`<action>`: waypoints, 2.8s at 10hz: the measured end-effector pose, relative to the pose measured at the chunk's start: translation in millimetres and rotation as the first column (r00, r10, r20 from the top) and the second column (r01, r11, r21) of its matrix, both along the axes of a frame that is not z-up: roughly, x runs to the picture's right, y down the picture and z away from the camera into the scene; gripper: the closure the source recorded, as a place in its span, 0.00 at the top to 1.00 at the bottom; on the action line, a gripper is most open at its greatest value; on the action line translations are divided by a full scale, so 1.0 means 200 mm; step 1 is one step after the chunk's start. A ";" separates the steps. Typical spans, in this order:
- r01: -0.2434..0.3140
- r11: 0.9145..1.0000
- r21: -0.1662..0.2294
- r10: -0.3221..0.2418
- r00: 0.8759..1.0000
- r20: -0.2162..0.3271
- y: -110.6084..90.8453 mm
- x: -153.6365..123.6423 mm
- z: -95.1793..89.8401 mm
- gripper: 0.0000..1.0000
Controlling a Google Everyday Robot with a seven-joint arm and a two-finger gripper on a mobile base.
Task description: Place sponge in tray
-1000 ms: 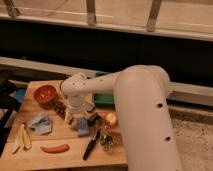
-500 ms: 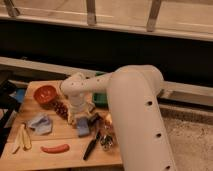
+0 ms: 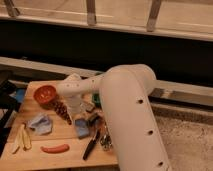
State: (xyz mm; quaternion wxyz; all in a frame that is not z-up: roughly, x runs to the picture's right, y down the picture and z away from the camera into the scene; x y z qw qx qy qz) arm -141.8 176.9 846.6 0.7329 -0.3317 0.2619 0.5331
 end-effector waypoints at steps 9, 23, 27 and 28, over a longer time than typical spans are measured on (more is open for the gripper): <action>-0.039 0.991 0.128 0.031 0.997 0.065 -0.30 0.00 -0.21 0.00; -0.242 0.916 0.320 0.285 0.954 -0.091 -1.14 0.69 -0.07 0.00; -0.355 0.889 0.289 0.393 0.916 -0.086 -1.06 0.79 0.11 0.00; -0.376 0.878 0.296 0.415 0.906 -0.080 -1.08 0.82 0.15 0.00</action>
